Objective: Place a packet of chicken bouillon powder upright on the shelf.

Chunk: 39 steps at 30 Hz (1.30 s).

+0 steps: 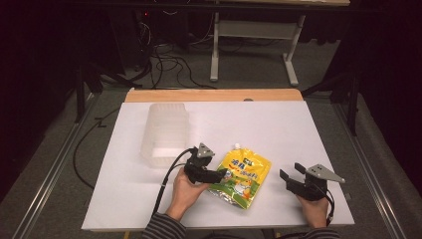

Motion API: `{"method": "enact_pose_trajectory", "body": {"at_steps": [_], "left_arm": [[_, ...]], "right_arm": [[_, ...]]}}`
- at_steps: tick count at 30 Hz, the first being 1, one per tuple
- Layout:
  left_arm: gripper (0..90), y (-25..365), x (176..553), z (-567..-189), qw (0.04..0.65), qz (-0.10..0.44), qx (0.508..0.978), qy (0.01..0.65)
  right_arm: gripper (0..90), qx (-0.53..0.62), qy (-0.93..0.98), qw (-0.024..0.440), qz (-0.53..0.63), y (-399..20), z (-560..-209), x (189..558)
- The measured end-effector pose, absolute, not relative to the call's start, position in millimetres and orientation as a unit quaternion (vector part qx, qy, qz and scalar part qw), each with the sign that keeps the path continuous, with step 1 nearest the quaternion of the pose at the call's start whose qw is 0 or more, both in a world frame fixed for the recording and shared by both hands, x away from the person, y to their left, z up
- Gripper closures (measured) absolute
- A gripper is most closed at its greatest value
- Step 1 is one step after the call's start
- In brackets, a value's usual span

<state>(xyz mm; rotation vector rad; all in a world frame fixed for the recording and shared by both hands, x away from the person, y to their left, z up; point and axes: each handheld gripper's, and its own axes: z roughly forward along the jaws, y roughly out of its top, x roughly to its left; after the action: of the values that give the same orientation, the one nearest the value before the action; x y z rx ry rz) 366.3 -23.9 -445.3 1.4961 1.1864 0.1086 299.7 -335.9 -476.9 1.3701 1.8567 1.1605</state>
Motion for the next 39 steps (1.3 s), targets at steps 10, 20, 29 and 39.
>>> {"method": "enact_pose_trajectory", "body": {"at_steps": [10,20,29,39], "left_arm": [[28.9,-44.6,379.7,-449.5,0.570,0.044,0.646,0.507],[28.1,-68.8,391.3,-458.6,0.544,0.049,0.662,0.513],[25.9,-74.2,393.3,-472.0,0.518,0.036,0.678,0.521],[33.7,-79.4,386.9,-478.8,0.505,0.050,0.698,0.506]], "right_arm": [[33.6,0.510,0.692,0.275,0.431,-335.9,-476.9,299.9],[33.7,0.511,0.691,0.275,0.431,-335.9,-476.8,299.7],[33.8,0.509,0.690,0.280,0.433,-336.1,-476.7,298.7],[33.9,0.509,0.691,0.281,0.428,-335.0,-476.9,298.9]]}}
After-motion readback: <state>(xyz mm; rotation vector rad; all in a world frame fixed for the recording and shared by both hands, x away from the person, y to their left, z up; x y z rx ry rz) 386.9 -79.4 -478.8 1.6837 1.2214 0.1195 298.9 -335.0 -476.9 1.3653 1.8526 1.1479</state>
